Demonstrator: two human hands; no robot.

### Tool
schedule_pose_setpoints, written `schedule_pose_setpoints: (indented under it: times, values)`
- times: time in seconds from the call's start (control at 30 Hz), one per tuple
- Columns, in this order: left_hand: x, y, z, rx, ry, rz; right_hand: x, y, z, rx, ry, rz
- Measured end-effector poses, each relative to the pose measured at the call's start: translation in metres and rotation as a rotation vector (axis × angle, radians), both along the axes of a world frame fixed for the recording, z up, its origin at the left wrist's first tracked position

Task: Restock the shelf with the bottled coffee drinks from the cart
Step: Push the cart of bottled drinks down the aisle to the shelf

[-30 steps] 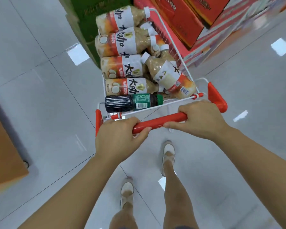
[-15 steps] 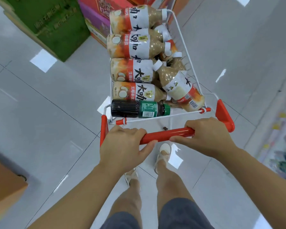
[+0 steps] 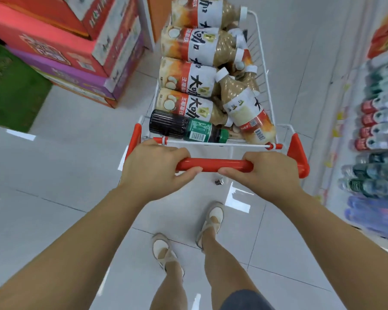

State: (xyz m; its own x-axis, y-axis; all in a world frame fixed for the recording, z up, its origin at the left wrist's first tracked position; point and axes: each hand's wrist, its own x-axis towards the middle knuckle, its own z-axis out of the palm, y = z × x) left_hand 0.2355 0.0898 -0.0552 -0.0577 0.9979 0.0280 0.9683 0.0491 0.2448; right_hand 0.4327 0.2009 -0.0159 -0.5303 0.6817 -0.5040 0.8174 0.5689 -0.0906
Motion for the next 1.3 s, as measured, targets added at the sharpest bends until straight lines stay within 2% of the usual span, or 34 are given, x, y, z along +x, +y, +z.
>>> schedule_pose_setpoints:
  times: [0.17, 0.73, 0.9, 1.3]
  values:
    - [0.025, 0.076, -0.002, -0.004, -0.04, -0.073, 0.031, 0.065, 0.001, 0.021, 0.0, -0.036]
    - [0.076, 0.343, -0.001, -0.003, -0.005, -0.349, 0.106, 0.27, -0.009, 0.136, 0.053, -0.298]
    - [0.093, 0.408, -0.002, -0.076, -0.031, -0.38, 0.128, 0.324, -0.02, 0.229, 0.053, -0.314]
    - [0.148, 0.559, 0.011, -0.127, 0.016, -0.392, 0.181, 0.472, -0.013, 0.232, 0.07, -0.331]
